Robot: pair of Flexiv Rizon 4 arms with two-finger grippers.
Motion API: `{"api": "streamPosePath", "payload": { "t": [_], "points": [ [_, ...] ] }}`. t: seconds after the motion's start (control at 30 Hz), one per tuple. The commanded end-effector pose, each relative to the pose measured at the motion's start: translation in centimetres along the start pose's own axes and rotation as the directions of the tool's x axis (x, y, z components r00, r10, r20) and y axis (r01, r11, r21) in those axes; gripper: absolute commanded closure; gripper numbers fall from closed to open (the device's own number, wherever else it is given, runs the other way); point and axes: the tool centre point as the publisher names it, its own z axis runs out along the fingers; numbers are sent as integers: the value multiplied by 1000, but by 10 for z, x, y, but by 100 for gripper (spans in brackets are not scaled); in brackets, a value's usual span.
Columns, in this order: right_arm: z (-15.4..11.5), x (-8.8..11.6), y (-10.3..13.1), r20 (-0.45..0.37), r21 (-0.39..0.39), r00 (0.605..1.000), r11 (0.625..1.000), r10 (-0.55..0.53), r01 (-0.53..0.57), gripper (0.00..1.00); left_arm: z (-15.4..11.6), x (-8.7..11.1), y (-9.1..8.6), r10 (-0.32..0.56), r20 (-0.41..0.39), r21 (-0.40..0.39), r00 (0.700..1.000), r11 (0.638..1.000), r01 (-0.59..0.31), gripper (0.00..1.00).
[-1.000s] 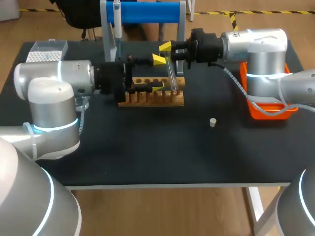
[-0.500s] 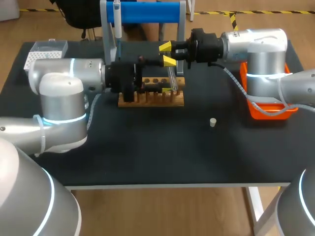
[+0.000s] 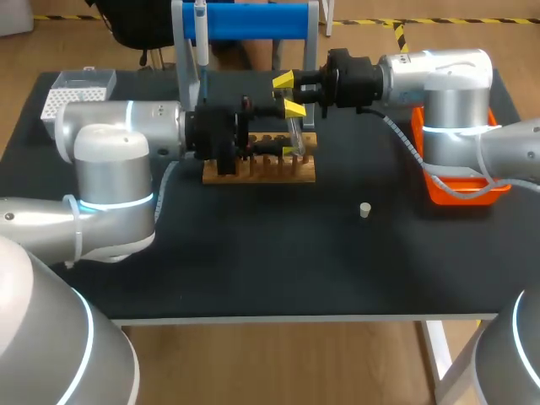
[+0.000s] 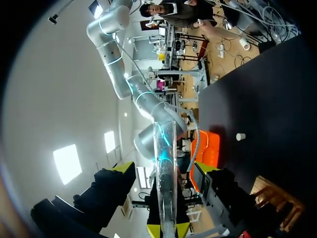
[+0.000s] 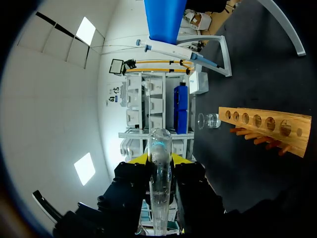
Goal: Invert the test tube, pick up the pipette, mount the tip to pipette, aspirate from beaker and dispense into the tube, eject the tip, return the pipette, and cap with the stopper.
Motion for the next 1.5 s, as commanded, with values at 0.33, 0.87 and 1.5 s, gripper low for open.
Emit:
{"api": "streamPosePath", "payload": {
  "t": [0.33,0.87,1.5],
  "points": [
    [0,0,1,2,1,1000,1000,0,0,100,0,-1,-1,3,3,-12,1000,1000,-3,51],
    [0,0,1,2,1,1000,1000,0,0,100,-1,-2,1,8,4,-16,1000,1000,-8,80],
    [0,0,1,2,1,1000,1000,0,0,0,-4,-2,0,7,1,-22,1000,1000,-7,100]
  ]
}}
